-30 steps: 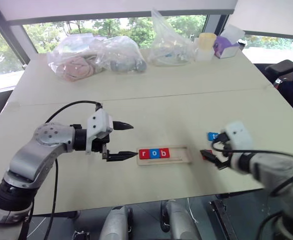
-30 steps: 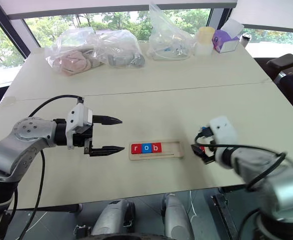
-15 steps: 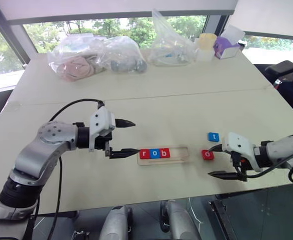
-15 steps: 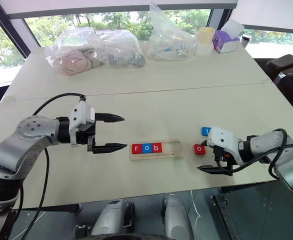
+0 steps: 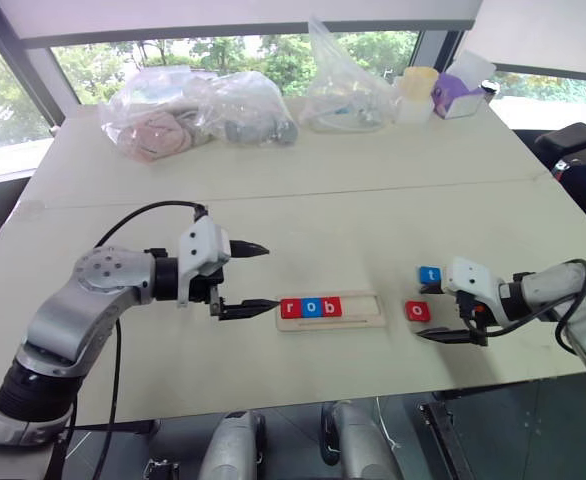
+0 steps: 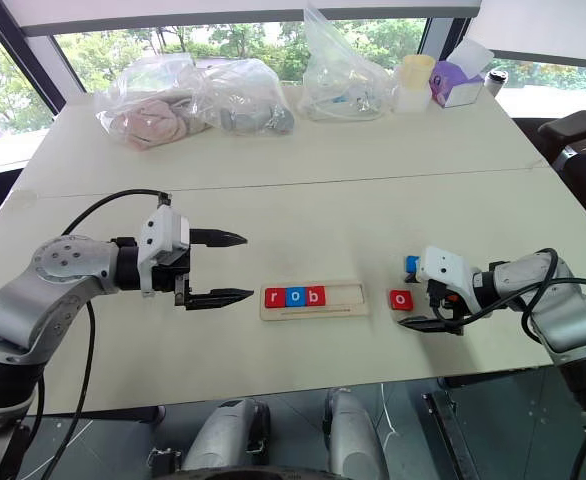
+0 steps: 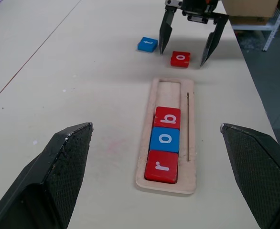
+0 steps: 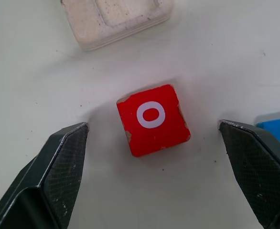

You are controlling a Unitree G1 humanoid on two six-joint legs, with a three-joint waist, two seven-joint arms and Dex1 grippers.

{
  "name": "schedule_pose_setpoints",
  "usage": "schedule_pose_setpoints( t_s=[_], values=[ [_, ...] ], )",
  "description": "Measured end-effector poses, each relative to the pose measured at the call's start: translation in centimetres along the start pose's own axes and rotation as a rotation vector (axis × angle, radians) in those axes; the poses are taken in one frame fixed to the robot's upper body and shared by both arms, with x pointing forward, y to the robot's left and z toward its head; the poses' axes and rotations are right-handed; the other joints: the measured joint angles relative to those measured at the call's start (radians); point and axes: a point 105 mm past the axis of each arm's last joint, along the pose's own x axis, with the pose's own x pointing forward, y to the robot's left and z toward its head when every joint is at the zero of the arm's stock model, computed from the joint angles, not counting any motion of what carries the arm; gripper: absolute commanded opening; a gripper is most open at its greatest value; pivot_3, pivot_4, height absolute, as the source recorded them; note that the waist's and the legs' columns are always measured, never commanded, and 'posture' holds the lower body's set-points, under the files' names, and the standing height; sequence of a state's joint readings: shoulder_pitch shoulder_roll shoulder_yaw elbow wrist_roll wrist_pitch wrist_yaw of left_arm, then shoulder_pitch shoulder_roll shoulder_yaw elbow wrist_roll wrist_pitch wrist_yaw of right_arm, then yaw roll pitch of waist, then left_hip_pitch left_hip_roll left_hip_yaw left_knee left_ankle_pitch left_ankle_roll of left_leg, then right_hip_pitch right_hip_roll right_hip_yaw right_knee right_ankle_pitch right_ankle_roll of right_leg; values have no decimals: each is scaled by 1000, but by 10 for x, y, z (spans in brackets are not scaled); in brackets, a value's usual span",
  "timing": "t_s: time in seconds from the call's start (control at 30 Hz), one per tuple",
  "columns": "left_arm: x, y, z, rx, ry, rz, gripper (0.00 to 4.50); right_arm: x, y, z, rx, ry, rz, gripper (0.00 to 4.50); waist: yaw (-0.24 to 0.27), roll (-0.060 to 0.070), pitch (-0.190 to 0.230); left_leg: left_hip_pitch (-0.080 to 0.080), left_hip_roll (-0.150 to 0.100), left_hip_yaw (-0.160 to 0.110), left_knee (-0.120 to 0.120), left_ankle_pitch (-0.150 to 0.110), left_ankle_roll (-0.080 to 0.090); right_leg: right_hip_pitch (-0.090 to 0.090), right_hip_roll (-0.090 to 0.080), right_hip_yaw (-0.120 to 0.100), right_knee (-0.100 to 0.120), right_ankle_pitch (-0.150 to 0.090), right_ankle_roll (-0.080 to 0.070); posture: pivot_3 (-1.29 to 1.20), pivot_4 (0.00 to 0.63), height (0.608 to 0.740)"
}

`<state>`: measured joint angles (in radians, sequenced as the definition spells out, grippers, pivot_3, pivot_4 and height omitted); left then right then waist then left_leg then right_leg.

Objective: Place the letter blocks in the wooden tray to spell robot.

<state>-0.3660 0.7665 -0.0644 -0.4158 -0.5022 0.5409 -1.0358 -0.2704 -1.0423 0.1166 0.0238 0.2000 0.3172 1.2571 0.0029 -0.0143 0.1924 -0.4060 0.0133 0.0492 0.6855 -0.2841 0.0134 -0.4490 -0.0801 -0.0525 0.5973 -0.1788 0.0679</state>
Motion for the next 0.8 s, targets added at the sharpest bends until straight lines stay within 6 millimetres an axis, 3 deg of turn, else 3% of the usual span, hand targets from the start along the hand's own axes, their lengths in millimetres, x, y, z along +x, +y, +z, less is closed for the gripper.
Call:
schedule_pose_setpoints(
  t_s=[0.1,0.27,0.4,0.6,0.7,0.8],
  values=[
    [0,1,0,1,0,5,4500,0,-1,0,-7,4,0,3596,5,0,0,1,0,0,0,0,0,0,0,0,0,0,0,0,150,740],
    [0,0,2,9,0,9,4500,2,-3,0,-16,5,-7,1226,9,0,0,2,0,0,0,0,0,2,0,0,0,0,0,0,150,740],
    [-1,0,2,16,4,11,4500,3,-3,5,-8,-4,-5,1138,10,0,0,3,0,0,0,0,0,3,0,0,0,0,0,0,150,740],
    [-1,0,2,16,4,12,4500,5,3,51,-115,-85,25,1138,8,0,0,4,0,0,0,0,0,3,0,0,1,0,0,0,150,740],
    [-1,-1,2,14,4,12,4500,16,11,78,-182,-144,69,1138,9,0,0,4,0,0,0,0,0,4,0,0,1,0,0,0,150,740],
    [-1,-1,2,14,5,12,4500,29,20,86,-218,-146,114,1138,12,0,0,4,0,0,0,0,0,4,0,0,0,0,0,0,150,740]
  ],
)
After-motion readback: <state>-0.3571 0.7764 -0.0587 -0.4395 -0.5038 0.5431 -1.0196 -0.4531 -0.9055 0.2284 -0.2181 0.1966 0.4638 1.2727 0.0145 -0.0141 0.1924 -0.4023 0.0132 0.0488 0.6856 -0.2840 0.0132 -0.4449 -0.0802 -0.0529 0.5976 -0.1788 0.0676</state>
